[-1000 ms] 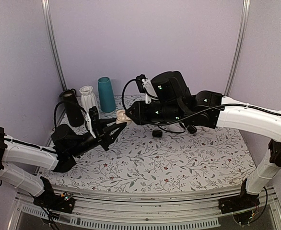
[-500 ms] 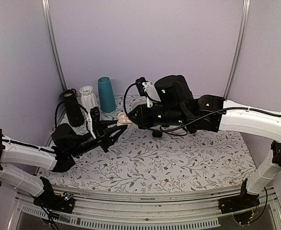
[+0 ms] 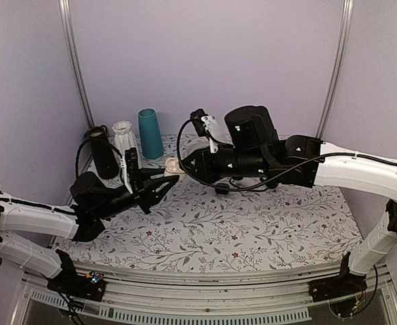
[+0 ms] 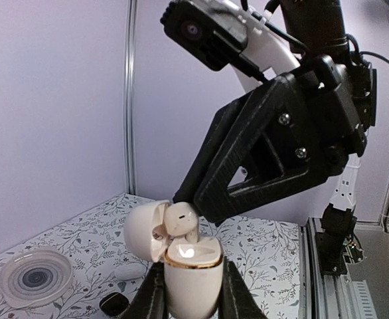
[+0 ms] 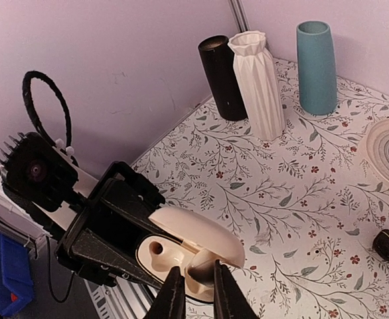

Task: Insert the wireless bluetooth earbuds into the charging case
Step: Adjust the right earbud in the right side groove of the charging case.

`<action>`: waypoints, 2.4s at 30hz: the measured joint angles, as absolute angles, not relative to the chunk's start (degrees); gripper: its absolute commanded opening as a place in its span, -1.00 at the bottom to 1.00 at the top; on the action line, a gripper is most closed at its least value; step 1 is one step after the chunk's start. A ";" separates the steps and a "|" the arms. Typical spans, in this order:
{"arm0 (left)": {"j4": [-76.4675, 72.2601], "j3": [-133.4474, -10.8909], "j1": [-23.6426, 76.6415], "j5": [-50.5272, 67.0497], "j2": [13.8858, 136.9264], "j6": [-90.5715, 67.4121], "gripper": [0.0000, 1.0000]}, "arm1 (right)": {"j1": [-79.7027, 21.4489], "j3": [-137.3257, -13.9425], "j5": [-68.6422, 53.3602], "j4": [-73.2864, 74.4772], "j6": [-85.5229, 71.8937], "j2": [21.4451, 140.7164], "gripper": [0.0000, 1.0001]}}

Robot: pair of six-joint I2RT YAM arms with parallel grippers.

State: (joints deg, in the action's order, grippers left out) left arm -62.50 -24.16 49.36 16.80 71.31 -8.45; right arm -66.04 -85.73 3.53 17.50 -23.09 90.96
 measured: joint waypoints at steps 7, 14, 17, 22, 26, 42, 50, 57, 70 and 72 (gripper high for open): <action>-62.37 -24.38 48.42 20.25 71.31 -10.20 -1.00 | -66.04 -85.10 1.63 17.52 -21.56 90.19 -0.66; -62.46 -25.10 47.18 24.23 71.42 -12.47 -1.00 | -65.93 -84.99 -0.10 17.56 -19.68 89.69 -0.65; -62.57 -25.58 46.89 26.06 71.75 -13.58 -1.00 | -65.95 -84.99 -0.73 17.74 -18.87 89.65 -0.65; -62.85 -25.85 45.93 28.64 72.25 -15.38 -1.00 | -65.95 -84.99 -1.26 18.52 -16.86 89.62 -0.64; -63.00 -26.02 45.60 29.58 72.40 -16.19 -1.00 | -66.06 -84.99 -1.23 19.25 -16.21 89.58 -0.55; -68.10 -25.36 45.60 29.28 72.40 -16.12 -1.00 | -66.30 -78.15 3.60 15.03 -22.72 80.64 -0.23; -71.57 -24.25 46.00 27.29 72.40 -15.57 -1.00 | -64.66 -69.41 -0.30 4.69 -32.38 79.42 -0.21; -72.95 -23.42 47.18 23.57 72.18 -13.23 -1.00 | -62.98 -66.32 -5.10 -3.18 -38.61 79.48 -0.19; -72.88 -23.42 47.70 24.29 71.79 -12.27 -1.00 | -61.41 -66.37 -11.22 -8.86 -37.50 81.89 -0.13; -72.75 -23.42 47.75 24.84 71.66 -12.32 -1.00 | -61.39 -66.37 -11.73 -8.93 -36.56 82.30 -0.13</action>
State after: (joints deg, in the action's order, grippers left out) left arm -72.75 -23.42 47.75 24.84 71.66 -12.32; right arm -61.39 -66.37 -11.73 -8.93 -36.56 82.30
